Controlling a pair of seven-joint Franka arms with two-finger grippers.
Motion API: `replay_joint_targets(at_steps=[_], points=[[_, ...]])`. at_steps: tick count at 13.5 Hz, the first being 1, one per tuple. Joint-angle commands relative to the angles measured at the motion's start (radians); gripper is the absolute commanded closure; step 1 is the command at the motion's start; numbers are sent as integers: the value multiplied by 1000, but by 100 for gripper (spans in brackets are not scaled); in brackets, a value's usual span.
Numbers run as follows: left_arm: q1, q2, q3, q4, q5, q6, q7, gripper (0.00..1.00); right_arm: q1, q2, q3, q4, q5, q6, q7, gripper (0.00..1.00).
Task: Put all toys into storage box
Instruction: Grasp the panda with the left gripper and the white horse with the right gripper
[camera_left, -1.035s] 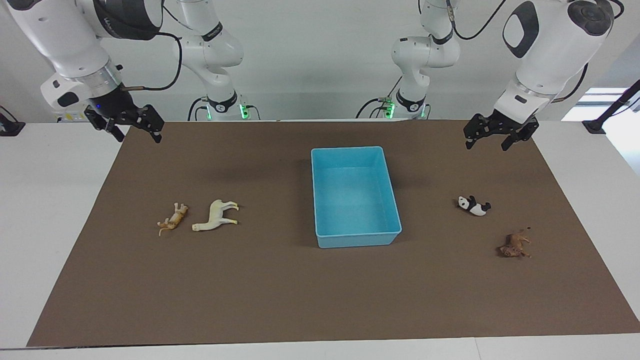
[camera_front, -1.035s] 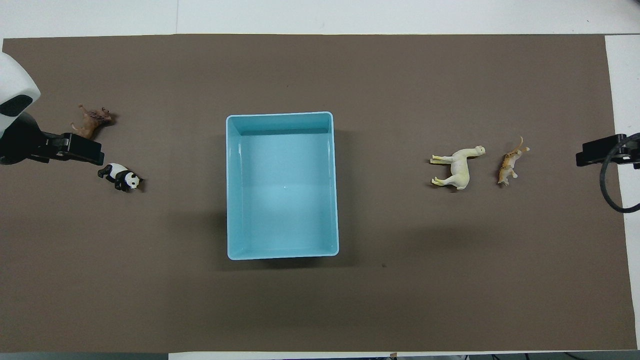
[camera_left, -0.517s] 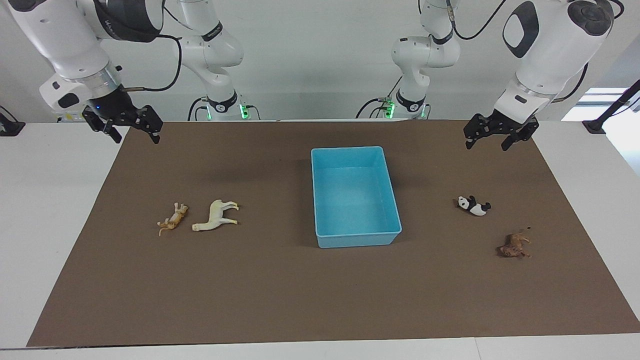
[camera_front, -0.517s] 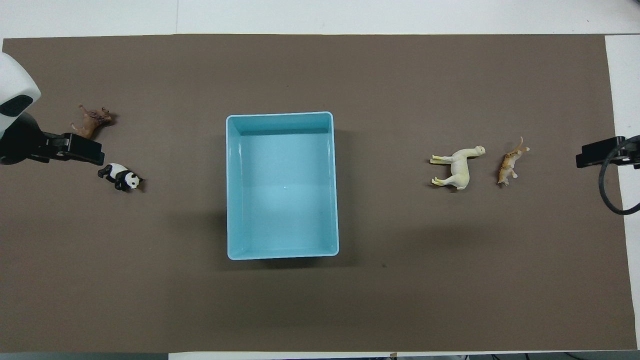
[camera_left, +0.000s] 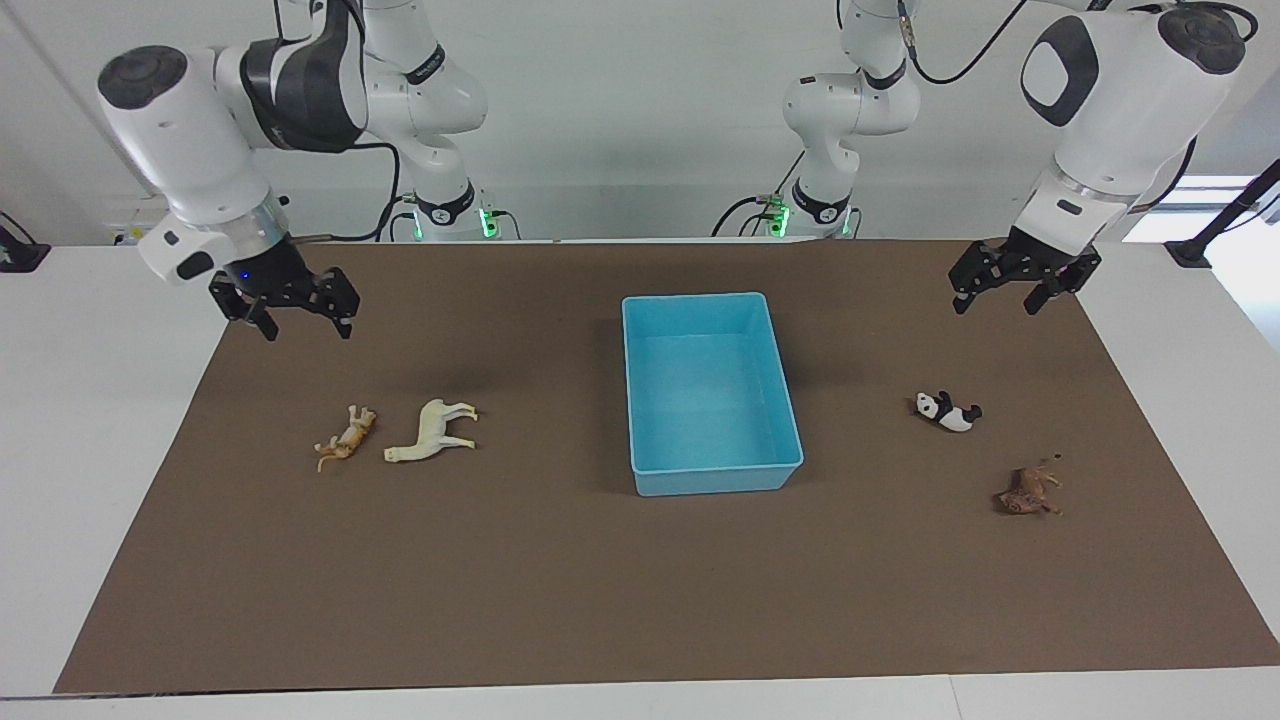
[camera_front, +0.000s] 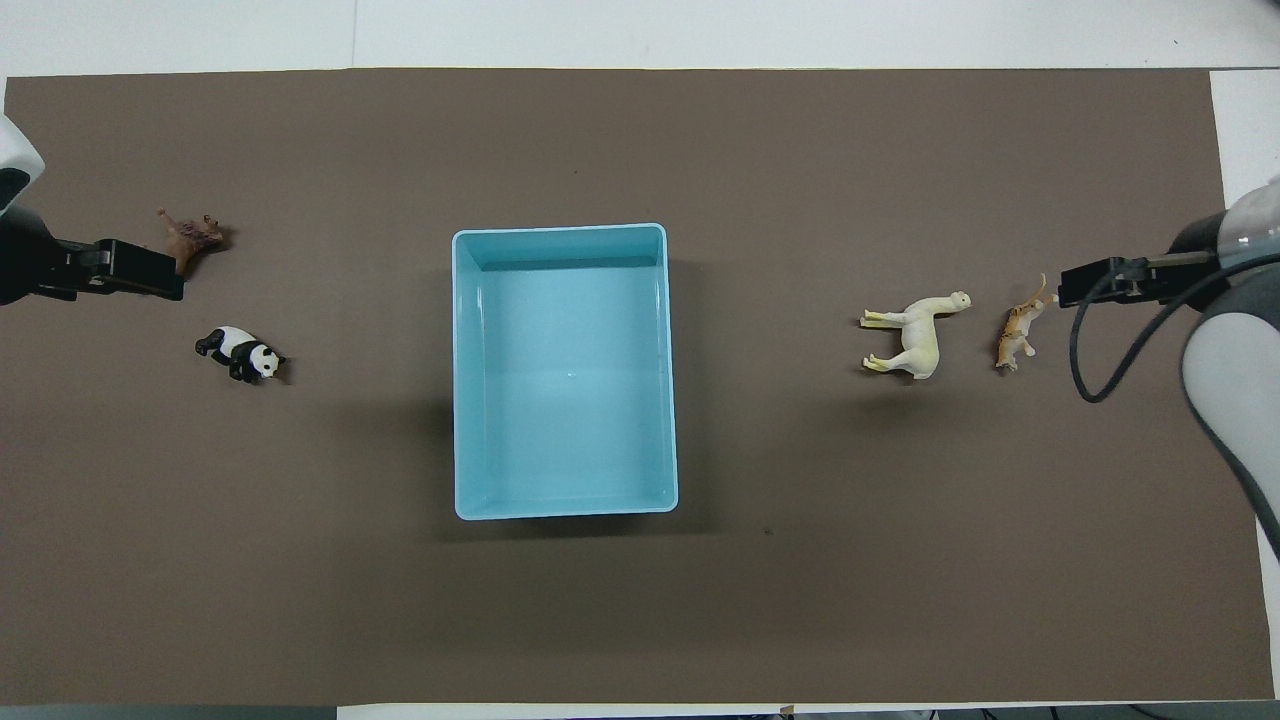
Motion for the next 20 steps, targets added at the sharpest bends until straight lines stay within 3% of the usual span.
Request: replay_joint_targets(at_steps=[1,4,6,12,16,20], points=[[32,73,-4,-47,18,153,8,0,49,113,3,8,-3,129,63,1],[61,98,-4,-193,16,352,-3,0,65,191,3,-3,-3,233,63,2],[98,111,-4,-254,16,458,-47,0,91,202,3,-45,-3,285,68,2],[96,105,-7,-396,12,630,-596,0,118,167,3,-179,-1,333,68,2],[101,108,-7,-480,12,713,-650,0,123,147,3,-227,-1,336,65,2],[96,173,-5,-486,12,726,-742,0,121,136,3,-253,-1,340,58,3]])
